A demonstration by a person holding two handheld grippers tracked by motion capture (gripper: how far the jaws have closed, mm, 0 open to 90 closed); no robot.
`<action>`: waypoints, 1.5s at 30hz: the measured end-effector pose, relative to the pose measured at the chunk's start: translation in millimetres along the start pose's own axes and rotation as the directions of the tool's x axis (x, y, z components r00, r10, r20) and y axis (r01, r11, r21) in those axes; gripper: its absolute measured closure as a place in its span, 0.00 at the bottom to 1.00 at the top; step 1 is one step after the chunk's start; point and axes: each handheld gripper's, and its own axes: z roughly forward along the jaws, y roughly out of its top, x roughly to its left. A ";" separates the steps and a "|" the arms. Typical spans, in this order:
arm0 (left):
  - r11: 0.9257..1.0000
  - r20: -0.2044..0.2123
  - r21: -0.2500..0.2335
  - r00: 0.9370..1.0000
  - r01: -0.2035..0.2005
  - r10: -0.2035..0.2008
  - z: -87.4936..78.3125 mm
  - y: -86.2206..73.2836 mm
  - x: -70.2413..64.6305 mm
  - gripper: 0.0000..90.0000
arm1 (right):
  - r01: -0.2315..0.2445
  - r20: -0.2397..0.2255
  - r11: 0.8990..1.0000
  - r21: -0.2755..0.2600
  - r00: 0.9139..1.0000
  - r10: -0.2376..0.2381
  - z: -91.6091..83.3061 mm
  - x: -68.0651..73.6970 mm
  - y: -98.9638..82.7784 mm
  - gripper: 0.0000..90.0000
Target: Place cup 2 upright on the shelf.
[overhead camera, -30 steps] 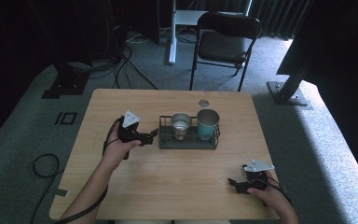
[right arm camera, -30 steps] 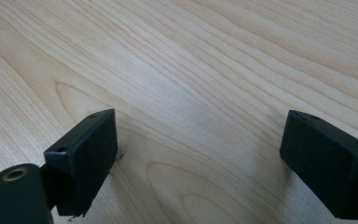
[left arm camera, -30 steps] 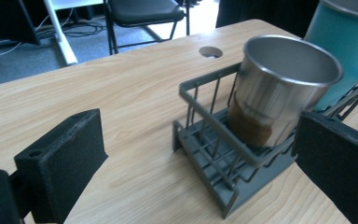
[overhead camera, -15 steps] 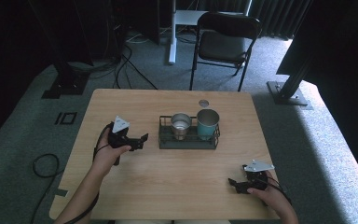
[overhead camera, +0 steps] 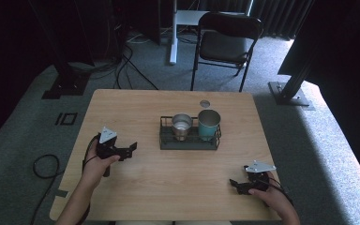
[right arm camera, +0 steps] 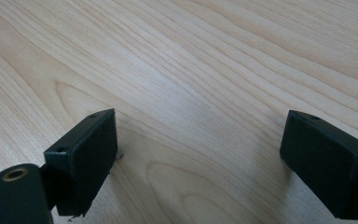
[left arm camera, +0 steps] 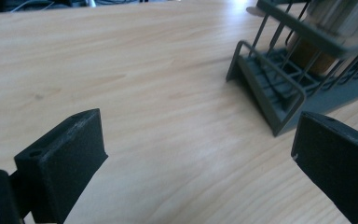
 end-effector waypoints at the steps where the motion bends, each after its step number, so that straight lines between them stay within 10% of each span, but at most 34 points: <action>1: 1.000 -0.006 0.005 1.000 0.001 -0.001 -1.0 -2.9 1.0 0.04 | 0.000 0.000 1.000 0.000 1.000 0.000 0.0 0.0 0.0 0.12; 33: 0.994 -0.120 0.087 0.991 0.071 -0.060 -27.0 -59.4 19.4 0.04 | -0.001 0.000 1.000 0.000 1.000 0.001 0.0 0.1 0.0 0.12; 45: 0.987 -0.209 0.096 0.972 0.131 -0.109 -34.0 -72.4 26.2 0.04 | -0.001 0.000 1.000 0.000 1.000 0.001 0.0 0.1 0.0 0.12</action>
